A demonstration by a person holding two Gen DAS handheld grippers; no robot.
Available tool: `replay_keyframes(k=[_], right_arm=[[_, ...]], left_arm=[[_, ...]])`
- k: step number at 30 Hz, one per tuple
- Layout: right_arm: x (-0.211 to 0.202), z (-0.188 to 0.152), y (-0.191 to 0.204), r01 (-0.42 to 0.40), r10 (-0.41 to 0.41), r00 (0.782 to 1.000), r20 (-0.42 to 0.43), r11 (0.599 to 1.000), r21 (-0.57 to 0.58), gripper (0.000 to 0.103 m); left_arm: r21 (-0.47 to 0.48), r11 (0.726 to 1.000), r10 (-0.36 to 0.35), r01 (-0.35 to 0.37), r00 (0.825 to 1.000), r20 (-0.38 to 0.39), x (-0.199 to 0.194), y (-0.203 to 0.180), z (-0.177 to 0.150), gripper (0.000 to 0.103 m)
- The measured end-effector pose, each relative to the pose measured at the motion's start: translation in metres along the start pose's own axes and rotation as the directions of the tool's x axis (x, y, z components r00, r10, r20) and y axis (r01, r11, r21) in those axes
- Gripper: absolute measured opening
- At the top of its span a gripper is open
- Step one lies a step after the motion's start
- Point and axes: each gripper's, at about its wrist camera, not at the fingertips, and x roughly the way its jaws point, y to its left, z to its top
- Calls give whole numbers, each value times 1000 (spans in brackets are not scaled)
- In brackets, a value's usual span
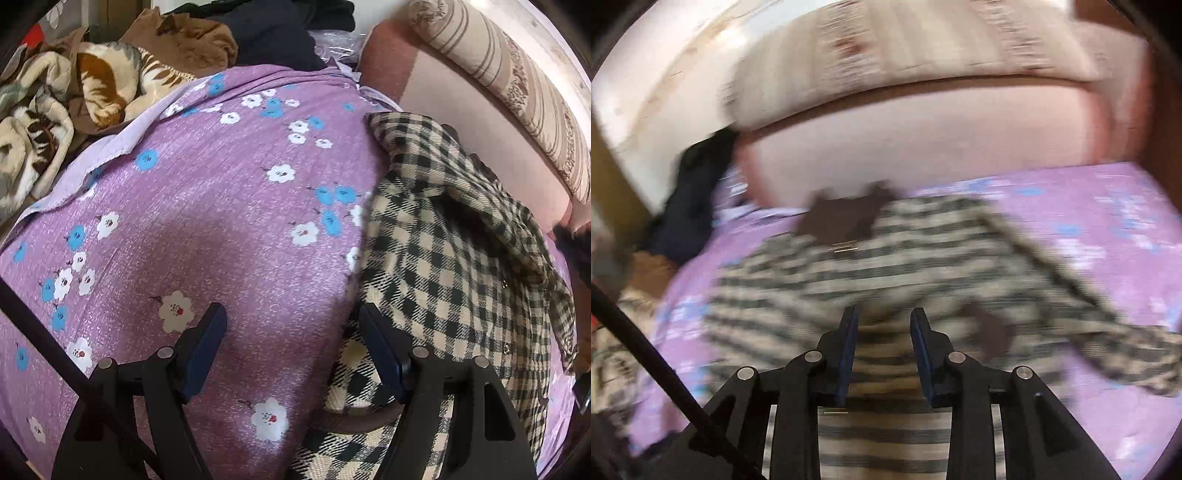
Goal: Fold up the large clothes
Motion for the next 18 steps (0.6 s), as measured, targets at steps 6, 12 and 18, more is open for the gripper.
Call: replay_keyframes(k=[6, 12, 18], right_arm=[[71, -12, 85, -251, 246, 952, -183, 968, -6, 32], [123, -53, 73, -329, 349, 890, -292, 937, 119, 31], [74, -75, 48, -265, 256, 916, -309, 964, 12, 32]], left_arm=[[-26, 1000, -6, 6, 1000, -9, 2, 9, 3, 73], [-36, 999, -6, 5, 1000, -9, 1, 14, 7, 73], [6, 1000, -3, 3, 1000, -24, 2, 8, 5, 73]])
